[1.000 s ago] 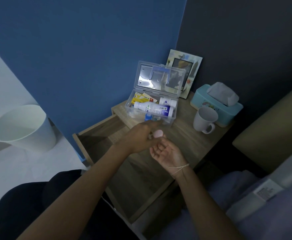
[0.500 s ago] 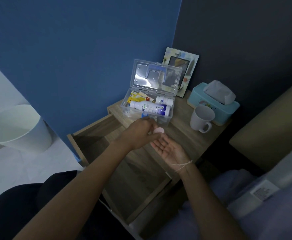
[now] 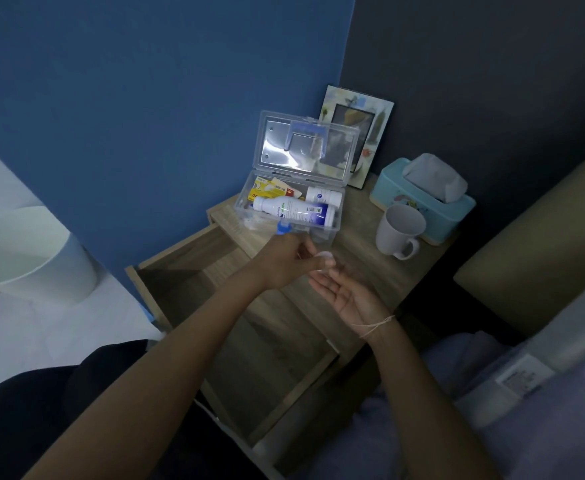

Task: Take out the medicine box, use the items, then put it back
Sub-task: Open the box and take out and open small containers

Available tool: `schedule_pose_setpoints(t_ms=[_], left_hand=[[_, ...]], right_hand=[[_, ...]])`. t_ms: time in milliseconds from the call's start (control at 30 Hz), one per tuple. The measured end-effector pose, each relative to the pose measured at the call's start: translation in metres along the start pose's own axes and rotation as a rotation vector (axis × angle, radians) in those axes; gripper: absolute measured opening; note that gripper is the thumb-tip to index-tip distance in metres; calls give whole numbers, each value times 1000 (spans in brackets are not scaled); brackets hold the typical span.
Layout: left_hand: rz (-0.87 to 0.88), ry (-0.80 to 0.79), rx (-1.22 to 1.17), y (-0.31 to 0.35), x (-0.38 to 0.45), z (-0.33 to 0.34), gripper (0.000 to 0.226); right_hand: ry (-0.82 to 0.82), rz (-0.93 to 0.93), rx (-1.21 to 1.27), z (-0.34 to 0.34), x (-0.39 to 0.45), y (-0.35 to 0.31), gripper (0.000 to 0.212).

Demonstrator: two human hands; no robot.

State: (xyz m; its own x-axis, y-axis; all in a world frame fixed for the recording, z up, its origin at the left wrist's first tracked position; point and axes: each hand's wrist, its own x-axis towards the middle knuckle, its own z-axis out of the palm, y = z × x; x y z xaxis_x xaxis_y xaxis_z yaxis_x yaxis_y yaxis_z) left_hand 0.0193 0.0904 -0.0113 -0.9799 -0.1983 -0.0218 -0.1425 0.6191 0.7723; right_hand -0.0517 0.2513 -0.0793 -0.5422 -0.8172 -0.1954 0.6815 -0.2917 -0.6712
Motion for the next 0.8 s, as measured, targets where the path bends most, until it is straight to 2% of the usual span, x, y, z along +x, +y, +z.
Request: schedule_pose_setpoints(t_ms=[133, 400, 567, 800], left_hand=[[-26, 17, 14, 0, 2, 2, 38], [-145, 45, 158, -7, 3, 13, 34], [-126, 134, 191, 1, 7, 21, 35], [-139, 162, 54, -6, 11, 23, 32]], right_hand=[[6, -16, -34, 3, 0, 0, 34], [70, -43, -178, 9, 6, 5, 34], [120, -81, -397, 8, 13, 8, 38], [413, -132, -736, -19, 10, 15, 36]])
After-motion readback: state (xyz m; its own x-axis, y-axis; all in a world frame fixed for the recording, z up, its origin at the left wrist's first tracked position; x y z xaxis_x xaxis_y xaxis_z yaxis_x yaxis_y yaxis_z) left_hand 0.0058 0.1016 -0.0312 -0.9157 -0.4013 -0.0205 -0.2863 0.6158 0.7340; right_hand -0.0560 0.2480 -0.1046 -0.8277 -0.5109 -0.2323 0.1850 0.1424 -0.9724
